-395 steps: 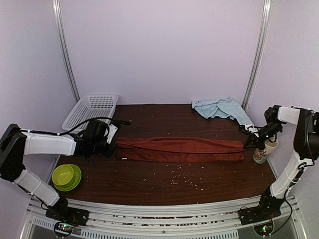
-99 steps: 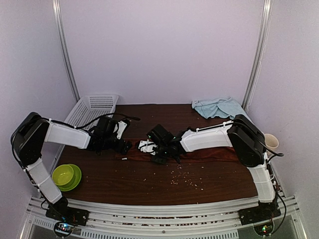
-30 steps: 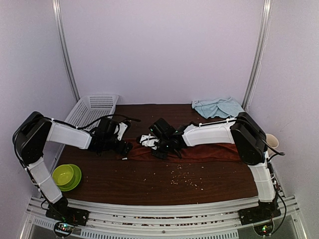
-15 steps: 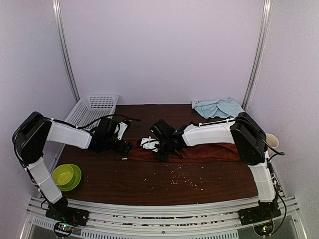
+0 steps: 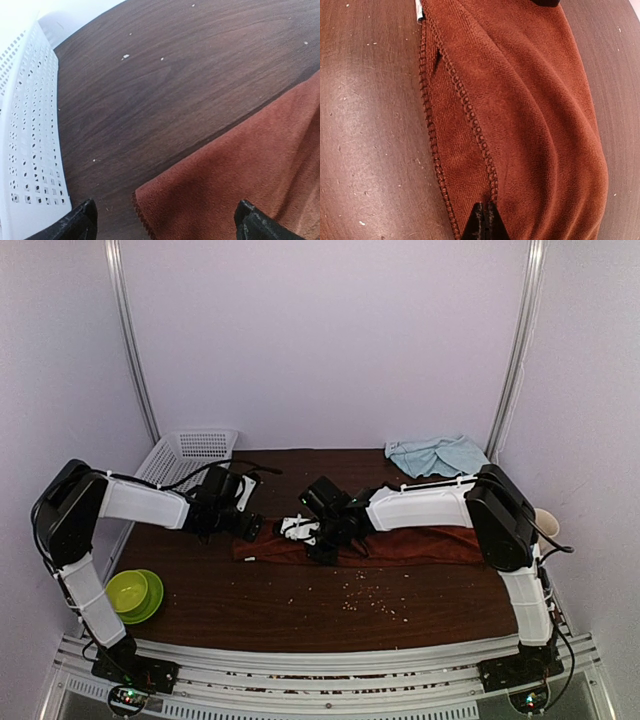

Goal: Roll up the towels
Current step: Smooth out the towel at the center of the board.

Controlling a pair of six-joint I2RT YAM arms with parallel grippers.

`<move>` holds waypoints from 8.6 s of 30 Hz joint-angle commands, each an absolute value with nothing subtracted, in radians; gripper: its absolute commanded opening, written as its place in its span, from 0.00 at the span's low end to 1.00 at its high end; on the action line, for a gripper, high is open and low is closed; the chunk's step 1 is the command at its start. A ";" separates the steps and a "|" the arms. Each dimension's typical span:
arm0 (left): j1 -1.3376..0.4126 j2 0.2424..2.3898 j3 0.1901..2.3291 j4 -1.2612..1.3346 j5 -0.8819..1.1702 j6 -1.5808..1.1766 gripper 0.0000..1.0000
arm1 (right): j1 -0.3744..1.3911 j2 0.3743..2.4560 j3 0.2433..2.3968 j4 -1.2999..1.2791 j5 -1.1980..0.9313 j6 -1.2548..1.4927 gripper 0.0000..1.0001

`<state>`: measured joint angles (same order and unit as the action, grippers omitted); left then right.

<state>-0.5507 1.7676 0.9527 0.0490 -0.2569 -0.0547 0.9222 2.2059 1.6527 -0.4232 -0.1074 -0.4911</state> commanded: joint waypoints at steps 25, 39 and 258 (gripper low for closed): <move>-0.544 1.782 0.954 0.055 -0.290 -0.058 0.98 | 0.926 2.217 1.641 -0.377 -0.016 -0.504 0.24; -0.544 1.796 0.958 0.065 -0.277 -0.057 0.98 | 0.925 2.237 1.644 -0.365 0.005 -0.497 0.06; -0.544 1.927 1.231 -0.153 -0.447 -0.020 0.98 | 0.803 2.069 1.753 -0.692 -0.211 -0.455 0.63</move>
<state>-0.5503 2.0083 1.2324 -0.1535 -0.4946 -0.0502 0.8864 2.2230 1.7863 -0.6552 -0.1947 -0.4637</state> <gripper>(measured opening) 0.978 0.591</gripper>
